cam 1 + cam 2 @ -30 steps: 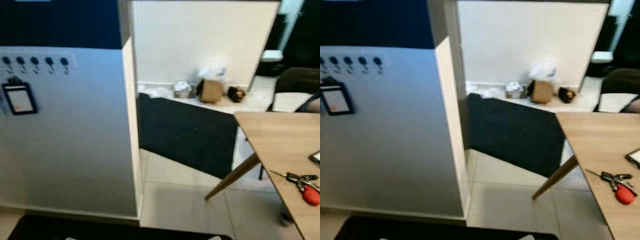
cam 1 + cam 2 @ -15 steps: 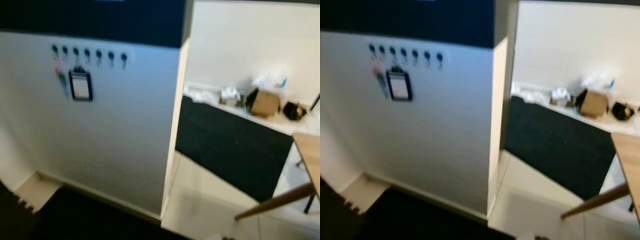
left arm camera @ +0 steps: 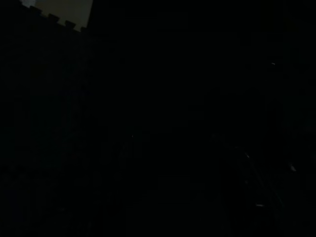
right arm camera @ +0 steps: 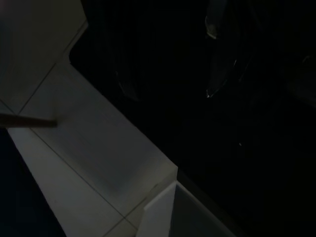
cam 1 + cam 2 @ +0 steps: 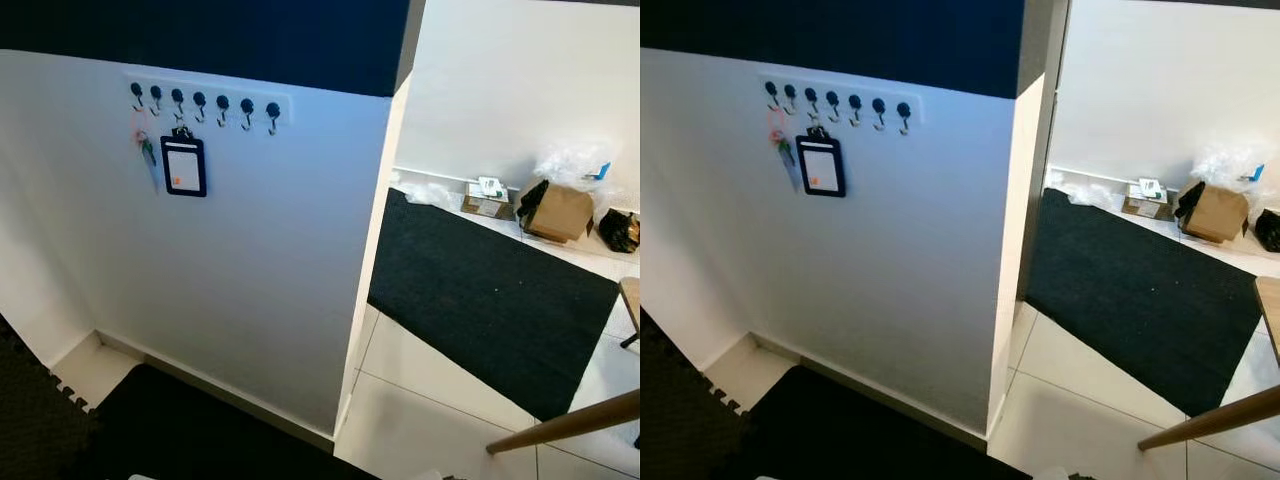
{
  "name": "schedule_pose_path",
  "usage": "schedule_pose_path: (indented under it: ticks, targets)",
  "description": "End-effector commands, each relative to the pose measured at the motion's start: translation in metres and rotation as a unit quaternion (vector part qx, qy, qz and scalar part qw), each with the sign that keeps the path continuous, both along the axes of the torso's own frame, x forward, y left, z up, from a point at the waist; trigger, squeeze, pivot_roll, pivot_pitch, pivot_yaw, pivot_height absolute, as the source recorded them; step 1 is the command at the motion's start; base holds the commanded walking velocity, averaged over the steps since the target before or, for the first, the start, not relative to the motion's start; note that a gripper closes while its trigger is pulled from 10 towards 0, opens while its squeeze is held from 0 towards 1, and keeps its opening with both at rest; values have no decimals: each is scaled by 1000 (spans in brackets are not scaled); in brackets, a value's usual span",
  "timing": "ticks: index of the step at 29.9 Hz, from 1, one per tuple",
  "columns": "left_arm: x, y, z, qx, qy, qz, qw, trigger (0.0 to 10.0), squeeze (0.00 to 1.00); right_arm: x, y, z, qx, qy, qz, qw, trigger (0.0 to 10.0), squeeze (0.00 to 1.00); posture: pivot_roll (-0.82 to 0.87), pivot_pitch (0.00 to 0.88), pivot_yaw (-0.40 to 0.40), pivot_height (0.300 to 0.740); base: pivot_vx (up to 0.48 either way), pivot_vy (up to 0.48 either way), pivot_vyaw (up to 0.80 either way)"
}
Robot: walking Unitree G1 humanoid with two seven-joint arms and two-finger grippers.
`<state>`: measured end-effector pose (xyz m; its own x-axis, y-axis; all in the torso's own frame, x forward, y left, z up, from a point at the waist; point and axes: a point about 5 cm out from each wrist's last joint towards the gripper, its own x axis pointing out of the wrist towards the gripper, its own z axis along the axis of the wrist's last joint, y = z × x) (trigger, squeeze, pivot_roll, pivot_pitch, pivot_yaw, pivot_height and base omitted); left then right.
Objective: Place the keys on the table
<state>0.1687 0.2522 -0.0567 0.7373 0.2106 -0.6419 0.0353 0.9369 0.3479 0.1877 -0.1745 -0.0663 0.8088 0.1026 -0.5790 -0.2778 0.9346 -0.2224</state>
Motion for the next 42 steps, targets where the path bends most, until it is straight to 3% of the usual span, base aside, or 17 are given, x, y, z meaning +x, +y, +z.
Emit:
schedule_pose_path:
  ticks: [1, 13, 42]
  targets:
    - [-5, -1, -3, -8, 4, 2, 1000, 10000, 0, -6, -2, -4, -2, 14, -6, 1000, 10000, 0, 158, 140, 1, 740, 0, 0, 0]
    - [-3, -1, -1, -14, -1, 8, 1000, 10000, 0, -5, -2, -4, -4, 15, -5, 1000, 10000, 0, 157, 135, 0, 740, 0, 0, 0]
    - [-2, -1, -1, -17, -1, 7, 1000, 10000, 0, -6, -3, -4, -4, 16, -5, 1000, 10000, 0, 156, 139, 2, 740, 0, 316, 0]
